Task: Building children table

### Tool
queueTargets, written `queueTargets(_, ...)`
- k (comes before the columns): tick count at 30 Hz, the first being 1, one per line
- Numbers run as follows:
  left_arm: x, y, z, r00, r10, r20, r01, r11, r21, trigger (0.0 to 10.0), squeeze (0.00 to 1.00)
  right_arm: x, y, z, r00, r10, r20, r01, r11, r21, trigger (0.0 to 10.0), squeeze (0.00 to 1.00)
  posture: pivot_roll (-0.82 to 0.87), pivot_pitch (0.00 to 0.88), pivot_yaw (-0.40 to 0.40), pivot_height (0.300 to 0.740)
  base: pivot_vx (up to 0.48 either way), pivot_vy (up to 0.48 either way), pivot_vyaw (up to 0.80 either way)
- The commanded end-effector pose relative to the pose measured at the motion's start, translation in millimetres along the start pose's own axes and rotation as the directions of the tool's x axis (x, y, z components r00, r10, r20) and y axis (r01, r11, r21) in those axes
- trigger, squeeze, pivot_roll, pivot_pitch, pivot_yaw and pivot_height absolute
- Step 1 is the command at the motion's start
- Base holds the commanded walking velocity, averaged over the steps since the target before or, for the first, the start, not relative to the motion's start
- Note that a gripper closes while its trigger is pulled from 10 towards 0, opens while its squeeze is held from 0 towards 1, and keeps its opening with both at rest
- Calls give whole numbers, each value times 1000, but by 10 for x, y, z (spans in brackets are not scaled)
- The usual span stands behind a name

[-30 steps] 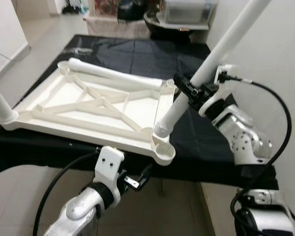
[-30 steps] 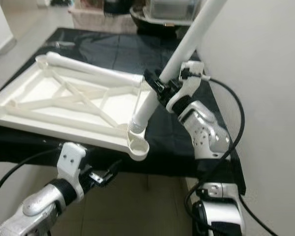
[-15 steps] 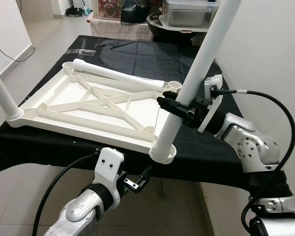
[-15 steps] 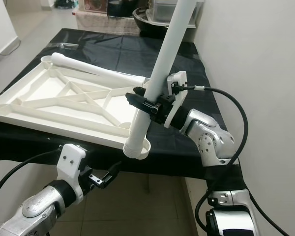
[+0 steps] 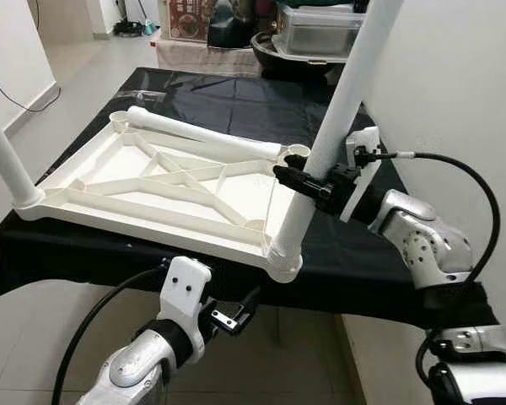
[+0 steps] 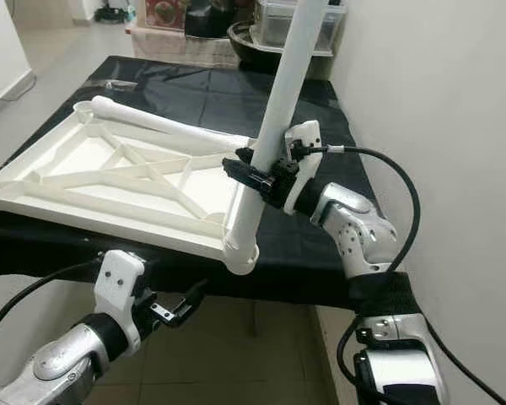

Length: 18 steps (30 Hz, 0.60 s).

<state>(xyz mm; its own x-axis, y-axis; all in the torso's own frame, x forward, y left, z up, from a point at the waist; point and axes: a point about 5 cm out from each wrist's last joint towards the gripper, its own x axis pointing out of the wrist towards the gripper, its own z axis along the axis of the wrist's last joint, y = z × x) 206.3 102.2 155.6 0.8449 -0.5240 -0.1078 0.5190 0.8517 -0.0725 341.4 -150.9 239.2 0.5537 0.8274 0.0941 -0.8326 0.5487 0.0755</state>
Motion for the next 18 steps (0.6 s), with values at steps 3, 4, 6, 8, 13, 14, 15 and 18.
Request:
queueTargets(3,-22,-28,18,1000,-11,-4,11,1000,-1,10000,0,18,46,-204,994,72,-78,-68,997,45,10000,0,94,122,-130,740,0,0,0)
queueTargets(4,-31,-38,33,1000,-13,-3,13,1000,-1,10000,0,54,26,-233,993,76,-87,-73,997,37,10000,0,98,128,-130,740,0,0,0)
queueTargets(6,-32,-40,36,1000,-14,-2,14,1000,-1,10000,0,64,18,-240,993,76,-89,-73,997,35,10000,0,98,128,-130,740,0,0,0)
queueTargets(8,-43,-43,46,1000,-14,-1,14,1000,0,10000,0,87,2,-243,994,73,-86,-71,997,33,10000,0,102,136,-133,740,0,0,0)
queueTargets(13,-69,-46,52,1000,-12,-4,12,1000,0,10000,0,113,0,-229,993,86,-76,-85,996,19,10000,0,104,147,-133,740,0,0,0)
queueTargets(14,-80,-49,53,1000,-11,-7,11,1000,-1,10000,0,134,-16,-233,993,88,-82,-88,996,13,10000,0,104,157,-134,740,0,0,0)
queueTargets(15,-95,-58,56,1000,-11,-9,11,1000,-1,10000,0,158,-43,-240,992,83,-91,-84,997,2,10000,0,108,166,-135,740,0,0,0)
queueTargets(18,-106,-65,60,1000,-11,-11,11,1000,-1,10000,0,180,-71,-245,992,76,-96,-76,997,1,10000,0,110,170,-137,740,0,0,0)
